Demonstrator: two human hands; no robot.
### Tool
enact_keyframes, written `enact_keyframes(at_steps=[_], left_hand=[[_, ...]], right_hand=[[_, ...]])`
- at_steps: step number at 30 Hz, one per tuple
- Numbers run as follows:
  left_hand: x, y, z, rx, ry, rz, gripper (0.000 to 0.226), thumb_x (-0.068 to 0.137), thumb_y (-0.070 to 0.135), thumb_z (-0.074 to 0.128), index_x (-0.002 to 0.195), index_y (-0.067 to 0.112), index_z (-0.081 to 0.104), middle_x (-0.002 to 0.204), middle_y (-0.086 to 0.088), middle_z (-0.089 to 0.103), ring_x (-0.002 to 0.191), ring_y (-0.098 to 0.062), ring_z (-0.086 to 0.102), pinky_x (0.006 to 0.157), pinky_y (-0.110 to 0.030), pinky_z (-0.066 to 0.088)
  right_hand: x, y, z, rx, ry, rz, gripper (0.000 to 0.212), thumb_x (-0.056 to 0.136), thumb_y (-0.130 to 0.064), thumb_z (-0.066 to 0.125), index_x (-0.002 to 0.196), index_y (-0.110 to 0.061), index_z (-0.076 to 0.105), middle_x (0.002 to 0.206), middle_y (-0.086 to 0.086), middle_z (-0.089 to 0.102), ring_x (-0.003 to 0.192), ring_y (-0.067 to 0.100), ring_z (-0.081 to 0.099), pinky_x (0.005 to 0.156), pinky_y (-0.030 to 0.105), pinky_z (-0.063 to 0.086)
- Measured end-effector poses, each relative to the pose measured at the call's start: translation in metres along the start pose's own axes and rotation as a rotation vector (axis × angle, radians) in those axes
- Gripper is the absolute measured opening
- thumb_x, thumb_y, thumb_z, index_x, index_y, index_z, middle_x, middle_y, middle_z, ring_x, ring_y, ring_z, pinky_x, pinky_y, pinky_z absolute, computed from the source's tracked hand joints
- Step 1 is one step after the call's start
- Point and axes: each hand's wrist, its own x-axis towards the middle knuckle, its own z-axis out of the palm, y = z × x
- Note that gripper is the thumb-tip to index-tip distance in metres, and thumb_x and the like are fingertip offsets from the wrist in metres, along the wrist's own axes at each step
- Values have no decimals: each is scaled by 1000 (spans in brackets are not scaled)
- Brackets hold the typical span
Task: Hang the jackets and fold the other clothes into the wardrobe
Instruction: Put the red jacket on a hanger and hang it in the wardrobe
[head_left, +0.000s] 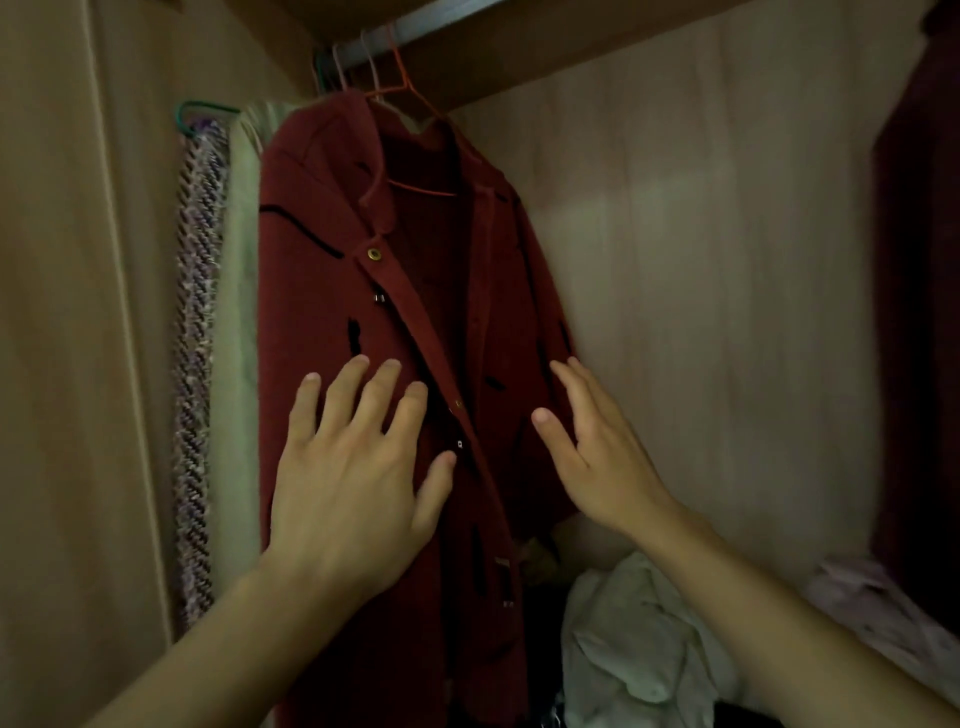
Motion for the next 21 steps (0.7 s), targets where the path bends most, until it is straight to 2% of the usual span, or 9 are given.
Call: enact_keyframes(at_steps=[4, 10, 14, 18, 21], left_hand=[[-28, -2, 3, -70, -30, 34, 71, 92, 58, 35, 148, 15, 44, 156, -13, 38, 148, -34, 27, 119, -58, 21], [-63, 14, -14, -211, -69, 74, 71, 93, 58, 34, 148, 14, 44, 155, -13, 41, 146, -34, 31, 118, -59, 23], [-81, 20, -34, -298, -60, 56, 70, 93, 58, 32, 146, 14, 46, 151, -11, 47, 143, -32, 36, 117, -55, 28], [-102, 43, -48, -357, -130, 64, 72, 93, 60, 28, 145, 16, 46, 150, -8, 48, 142, -30, 38, 116, -53, 31], [-124, 65, -59, -411, -185, 66, 70, 93, 61, 28, 144, 17, 49, 148, -6, 50, 141, -28, 40, 114, -51, 33]], right_hand=[[-42, -30, -14, -81, -5, 32, 66, 100, -57, 29, 157, -25, 16, 165, -3, 12, 152, 9, 7, 124, 39, 14], [-103, -55, -54, -203, -34, 60, 69, 100, -60, 26, 157, -22, 16, 164, 2, 17, 151, 12, 12, 123, 41, 17], [-141, -72, -85, -258, -5, 48, 68, 100, -57, 27, 156, -19, 21, 160, 1, 27, 147, 12, 23, 121, 36, 22], [-180, -82, -113, -273, -29, 83, 71, 97, -61, 25, 155, -21, 22, 158, -2, 29, 143, 3, 21, 118, 25, 17], [-209, -83, -132, -288, -15, 114, 71, 96, -62, 24, 154, -21, 26, 157, -1, 32, 144, 7, 25, 116, 23, 17]])
